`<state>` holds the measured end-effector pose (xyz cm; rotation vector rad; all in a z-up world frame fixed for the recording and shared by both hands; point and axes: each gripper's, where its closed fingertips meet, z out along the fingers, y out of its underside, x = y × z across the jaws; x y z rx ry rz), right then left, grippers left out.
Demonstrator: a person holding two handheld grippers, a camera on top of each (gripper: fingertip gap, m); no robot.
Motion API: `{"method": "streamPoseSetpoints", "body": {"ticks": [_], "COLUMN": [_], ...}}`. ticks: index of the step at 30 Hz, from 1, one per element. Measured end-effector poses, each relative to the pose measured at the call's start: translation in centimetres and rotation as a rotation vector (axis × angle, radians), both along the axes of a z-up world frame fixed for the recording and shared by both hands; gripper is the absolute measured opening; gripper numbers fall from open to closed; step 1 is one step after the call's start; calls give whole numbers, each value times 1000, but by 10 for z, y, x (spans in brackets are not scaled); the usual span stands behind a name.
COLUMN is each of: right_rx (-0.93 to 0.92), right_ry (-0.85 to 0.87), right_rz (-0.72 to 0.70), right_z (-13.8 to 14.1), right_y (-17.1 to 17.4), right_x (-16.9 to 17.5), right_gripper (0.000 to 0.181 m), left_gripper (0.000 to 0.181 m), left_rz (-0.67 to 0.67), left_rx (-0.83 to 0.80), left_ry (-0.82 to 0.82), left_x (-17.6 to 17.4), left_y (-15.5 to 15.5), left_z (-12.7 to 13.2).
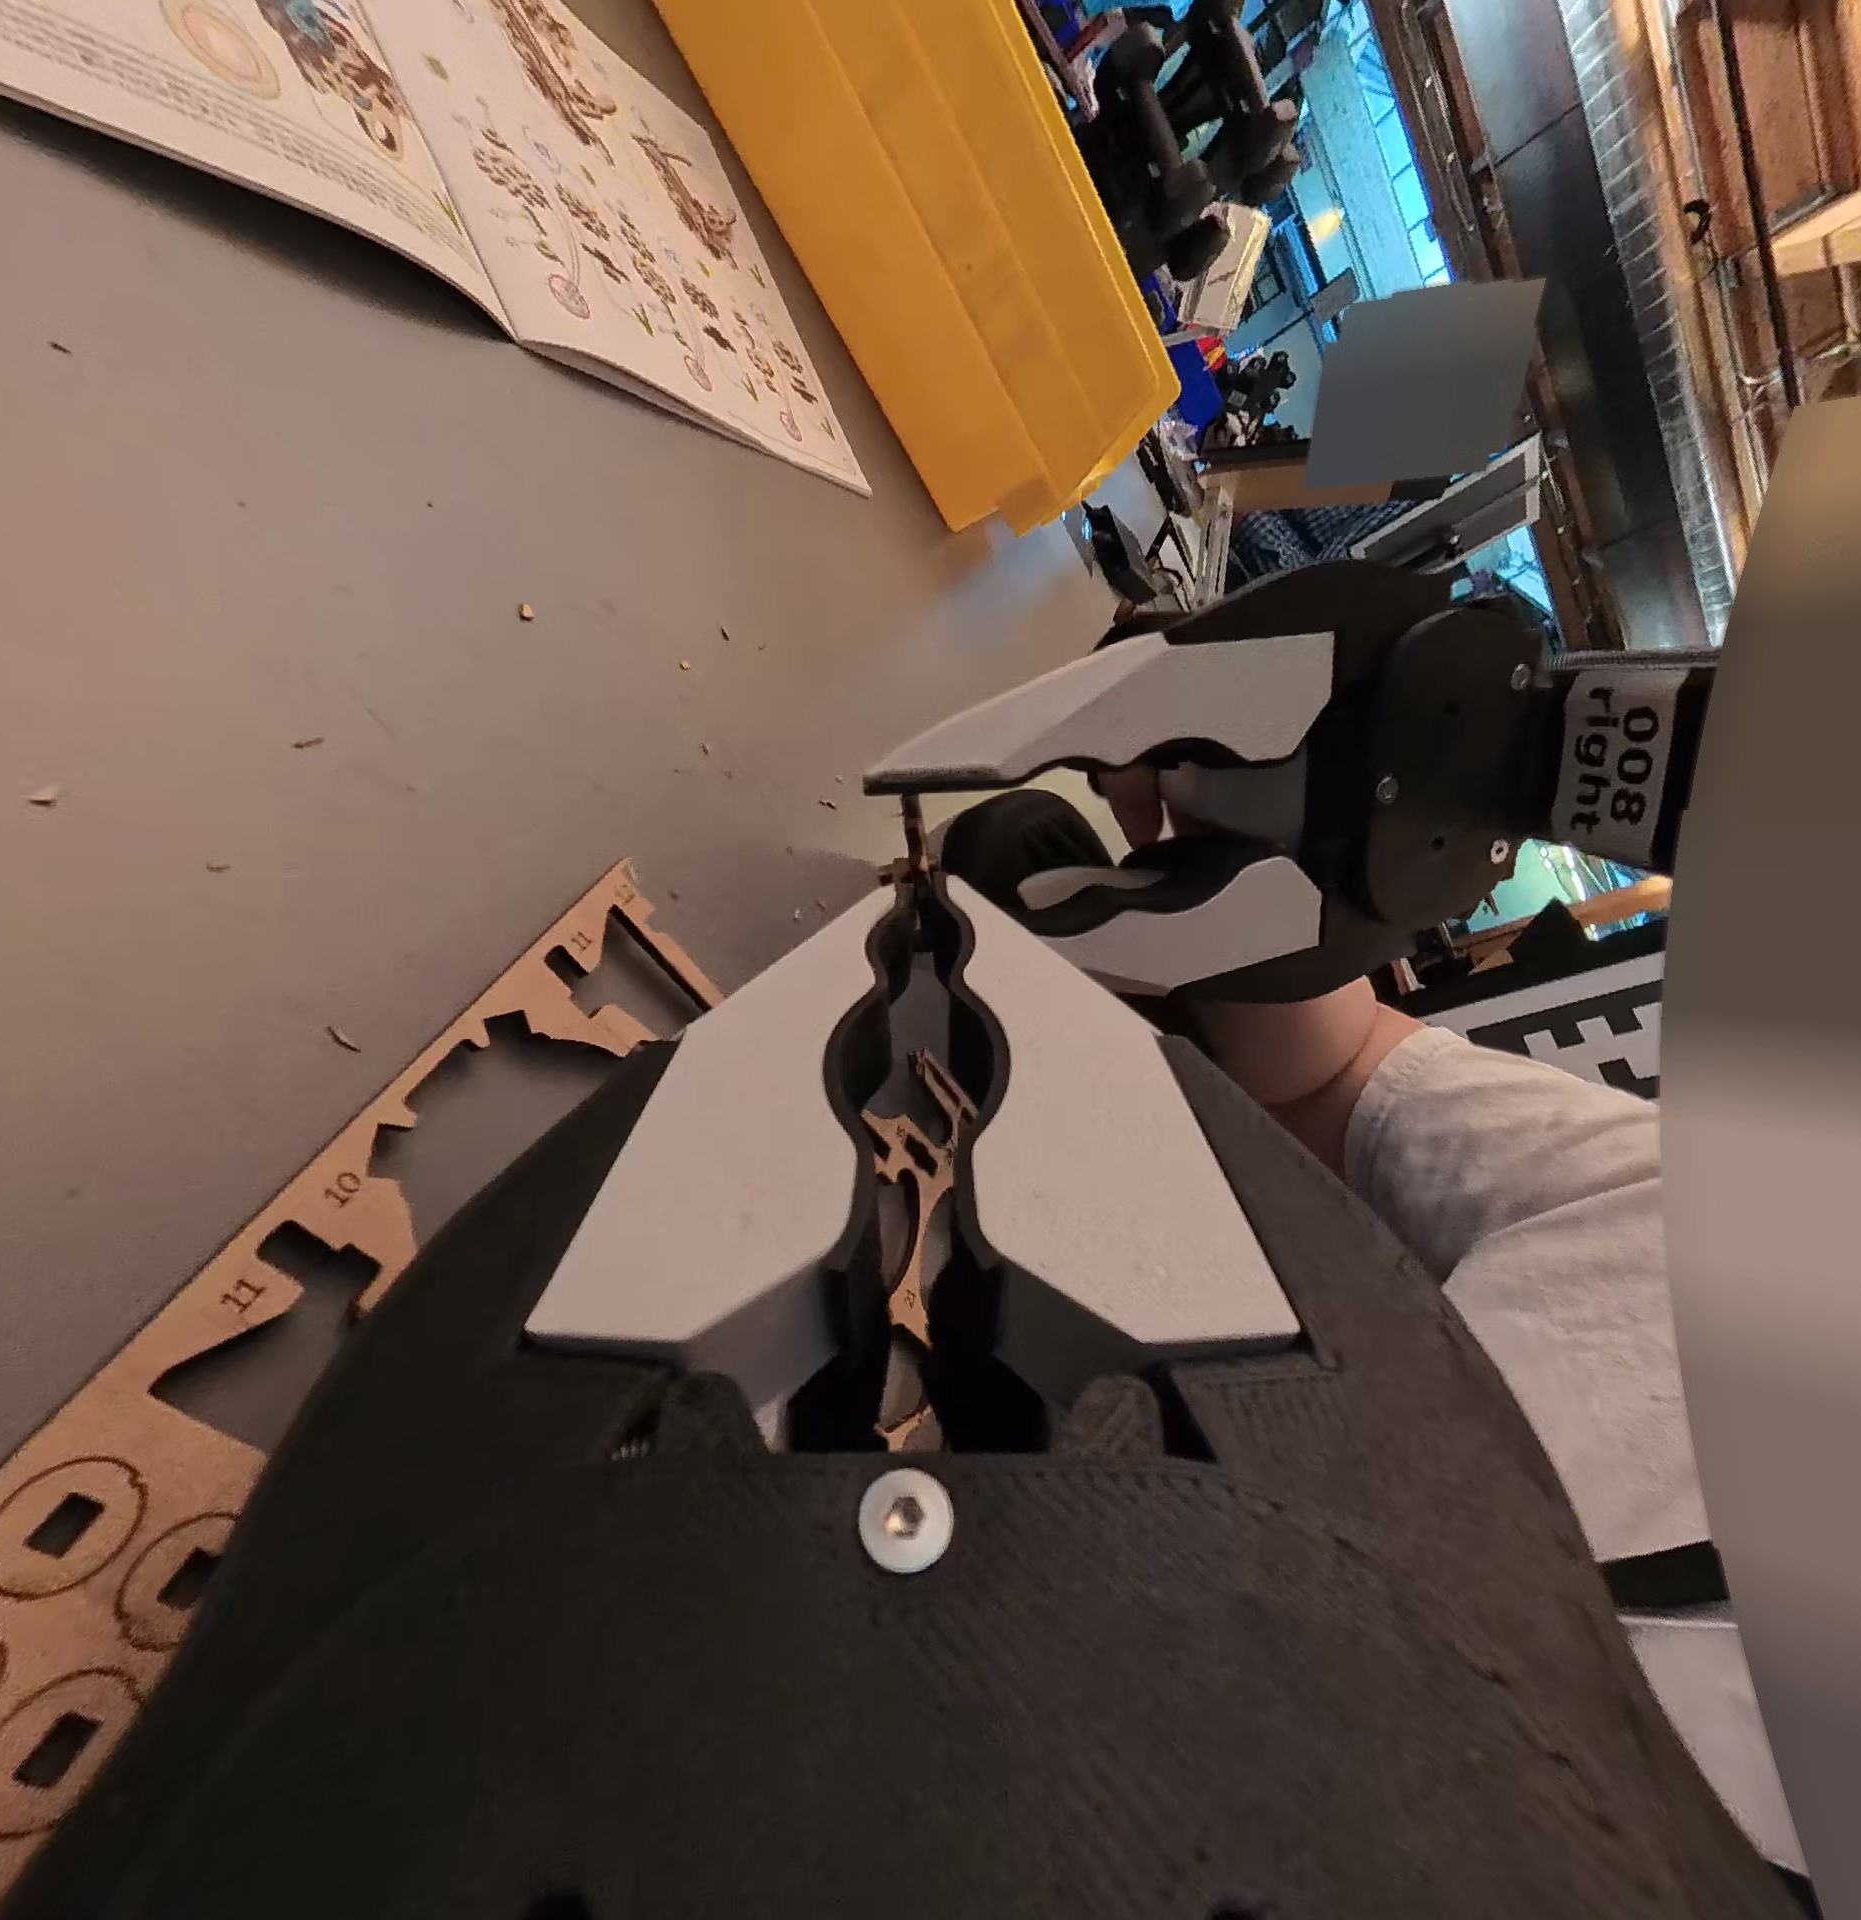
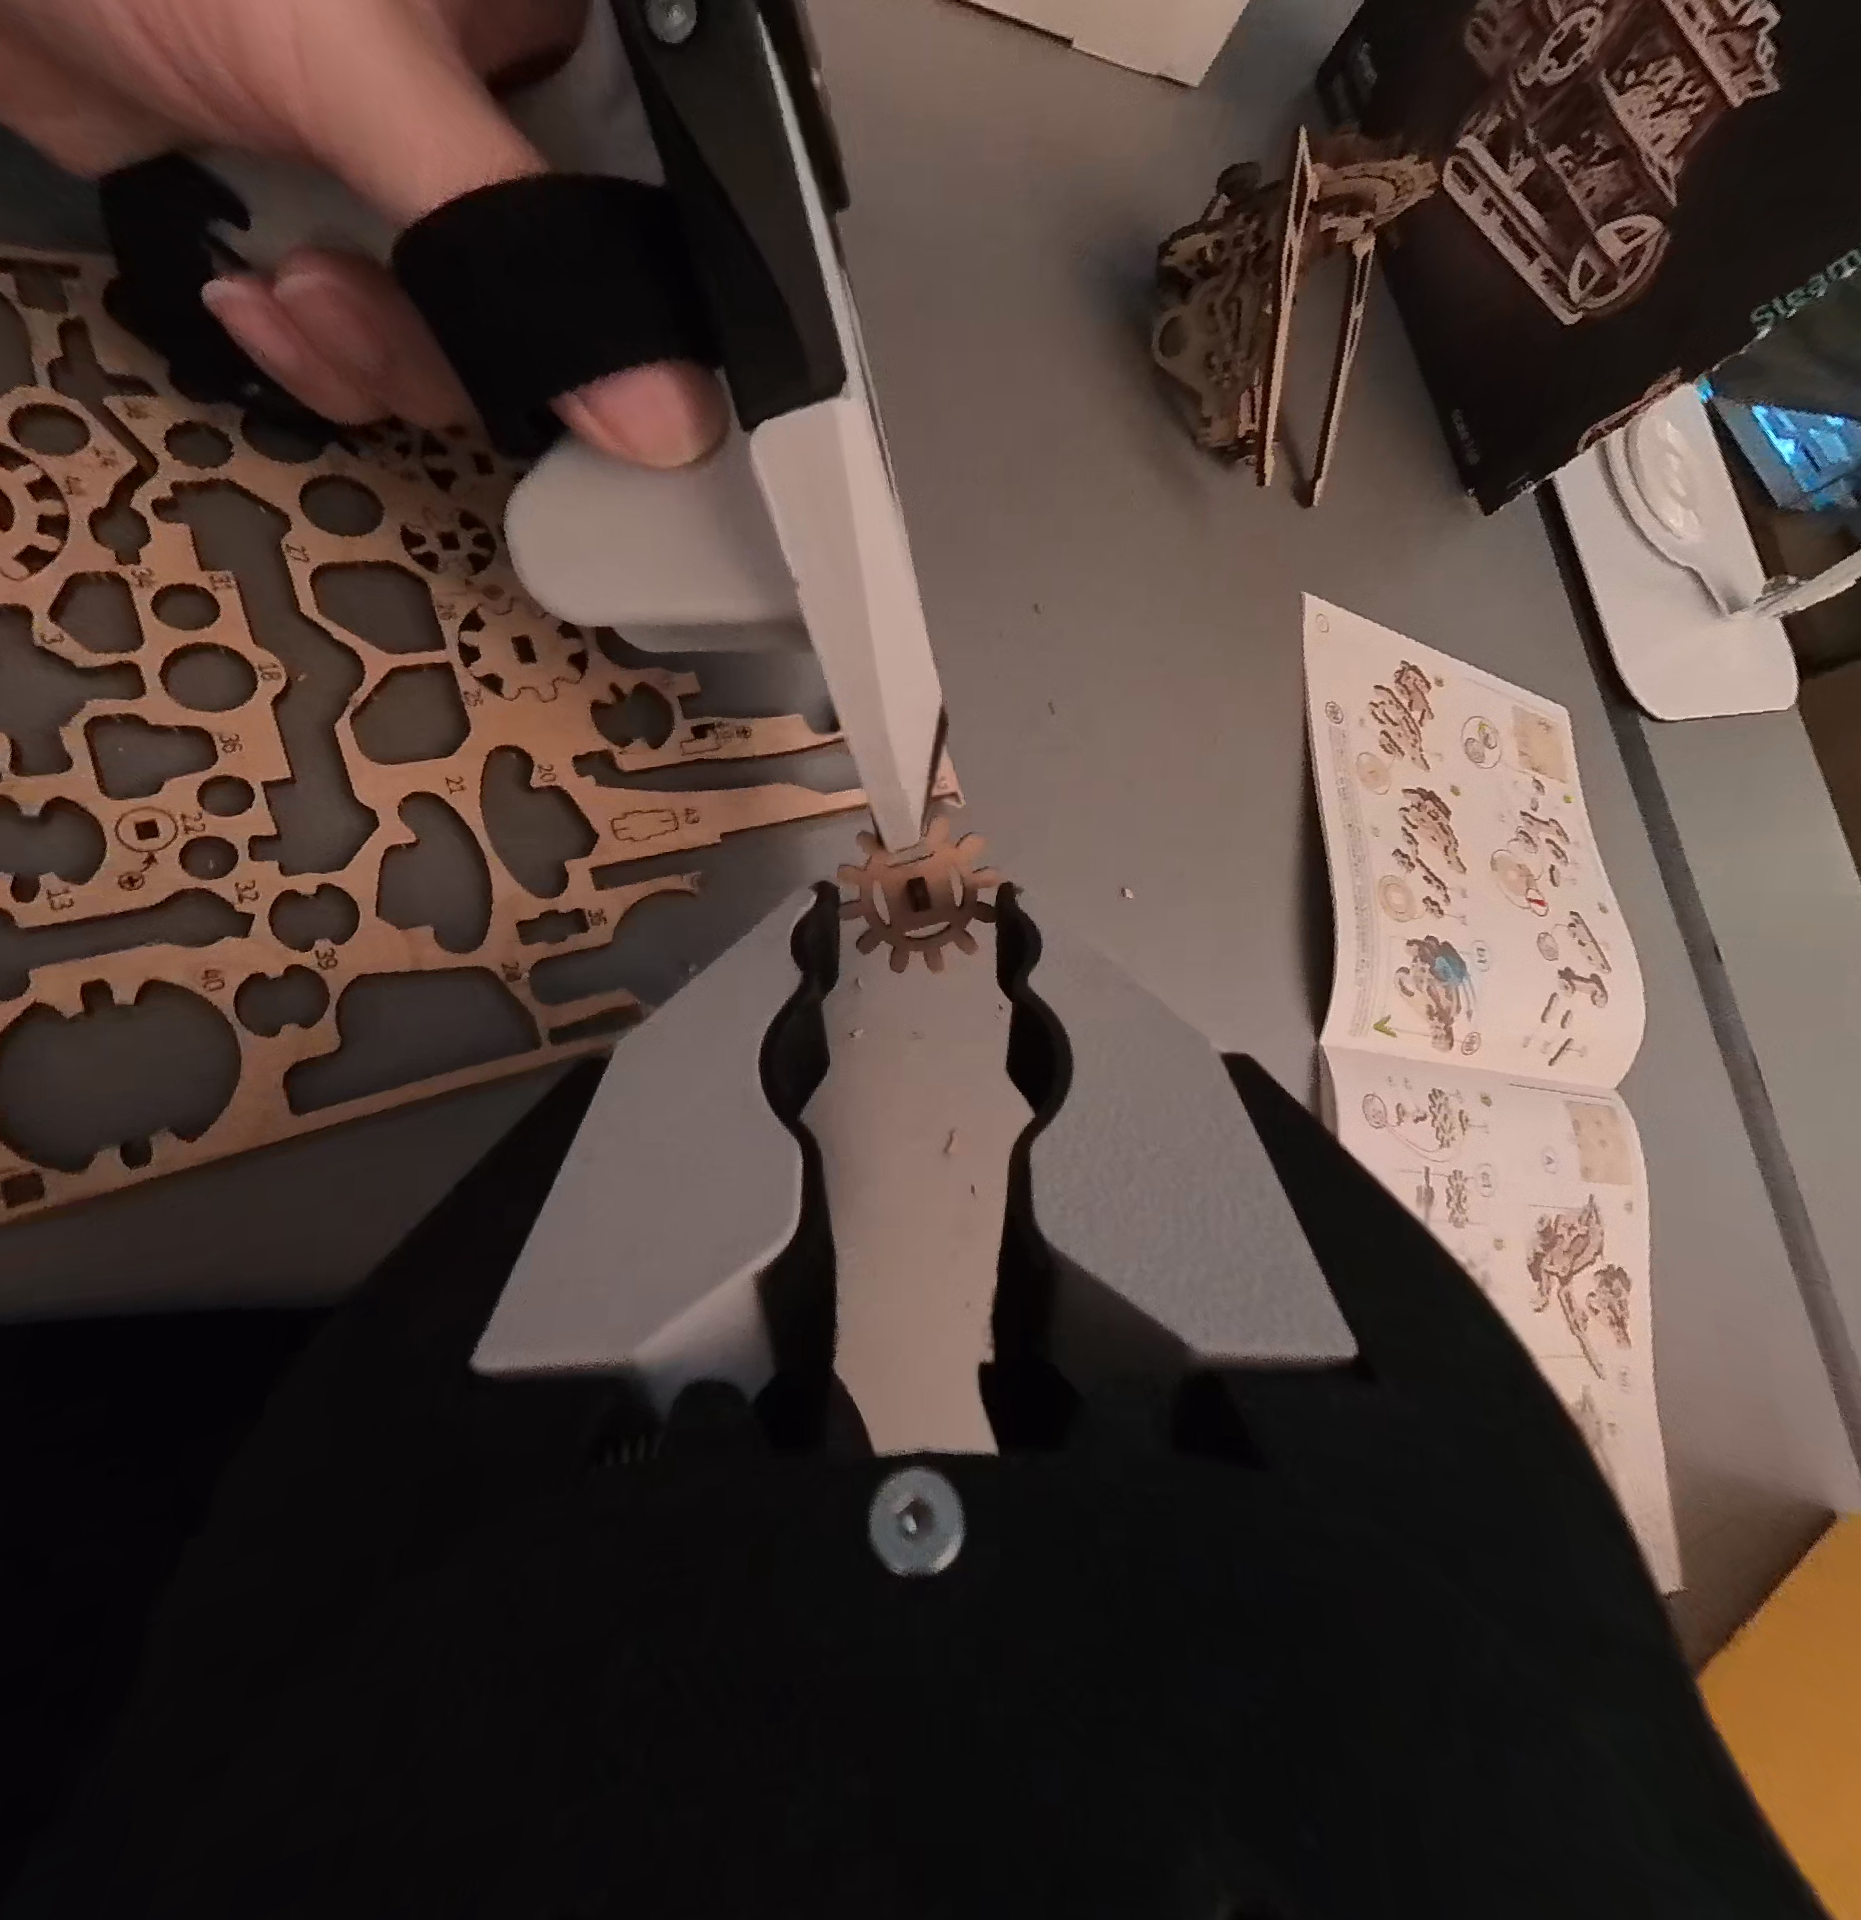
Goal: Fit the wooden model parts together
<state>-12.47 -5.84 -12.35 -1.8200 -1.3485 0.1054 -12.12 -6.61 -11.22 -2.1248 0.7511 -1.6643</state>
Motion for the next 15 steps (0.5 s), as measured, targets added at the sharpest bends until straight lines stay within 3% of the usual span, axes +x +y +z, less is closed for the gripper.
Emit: {"method": "streamPoseSetpoints", "body": {"ticks": [4,9,11,13,14,15], "right_rx": [55,53,47,41,37,54], "right_ry": [-17,-143,-104,-63,-74,-89], "right_rz": [107,182,191,196,211,222], "right_z": [14,7,14,18,15,13], "right_y": [-9,-19,-22,-22,-24,-24], "right_x": [4,16,15,12,11,10], "right_gripper": [28,26,25,16,0,0], "left_gripper": [0,0,0,0,0,0], "left_rz": [-44,-86,-94,-106,-109,-113], "left_rx": [-50,-58,-77,-87,-91,-92], "left_ry": [-35,33,34,41,41,45], "left_x": [3,5,6,7,8,8], "left_y": [-7,-13,-15,-16,-16,-17], "left_z": [6,-7,-8,-9,-9,-10]}}
